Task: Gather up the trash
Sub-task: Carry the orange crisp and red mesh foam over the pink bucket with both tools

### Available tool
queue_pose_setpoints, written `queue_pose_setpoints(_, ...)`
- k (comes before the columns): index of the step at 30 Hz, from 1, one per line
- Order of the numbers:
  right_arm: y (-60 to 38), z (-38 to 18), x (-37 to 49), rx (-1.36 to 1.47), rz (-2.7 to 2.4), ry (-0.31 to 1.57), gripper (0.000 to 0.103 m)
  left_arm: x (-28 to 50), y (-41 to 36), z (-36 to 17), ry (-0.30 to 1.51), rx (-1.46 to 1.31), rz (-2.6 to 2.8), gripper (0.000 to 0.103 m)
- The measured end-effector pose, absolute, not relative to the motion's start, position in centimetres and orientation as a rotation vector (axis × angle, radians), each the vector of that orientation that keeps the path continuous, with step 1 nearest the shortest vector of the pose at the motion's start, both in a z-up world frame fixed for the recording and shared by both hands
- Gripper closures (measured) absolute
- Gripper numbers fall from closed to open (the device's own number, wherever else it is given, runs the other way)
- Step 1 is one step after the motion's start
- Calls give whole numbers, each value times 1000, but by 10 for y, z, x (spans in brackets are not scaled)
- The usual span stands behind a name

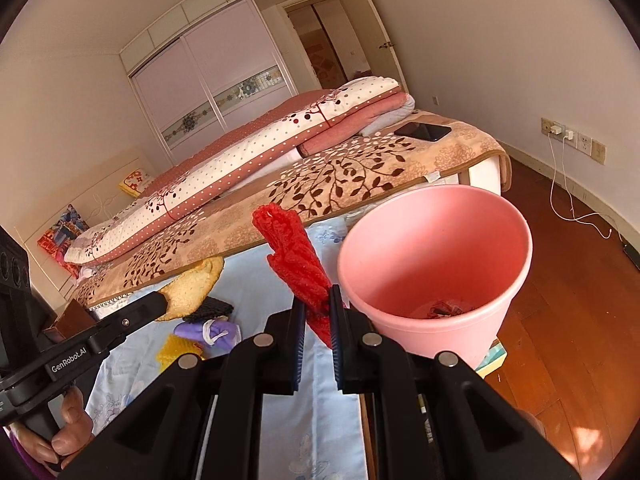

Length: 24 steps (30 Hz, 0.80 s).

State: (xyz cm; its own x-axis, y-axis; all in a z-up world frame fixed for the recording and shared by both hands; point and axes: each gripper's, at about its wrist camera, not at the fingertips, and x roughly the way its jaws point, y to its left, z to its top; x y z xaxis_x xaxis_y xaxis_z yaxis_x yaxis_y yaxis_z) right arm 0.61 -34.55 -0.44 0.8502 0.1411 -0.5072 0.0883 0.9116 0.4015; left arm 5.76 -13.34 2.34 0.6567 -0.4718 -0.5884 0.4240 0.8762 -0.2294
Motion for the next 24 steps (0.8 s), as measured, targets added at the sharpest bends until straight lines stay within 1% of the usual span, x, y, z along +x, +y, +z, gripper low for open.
queue_pose_setpoints(8,-384,-12,9,466,-55,537,92,73,-175,20,691,-41,-553,98)
queue_pose_setpoints(24,-417,-34,16,495,-113,550,92,97,-240,-5,747,44,-591,98)
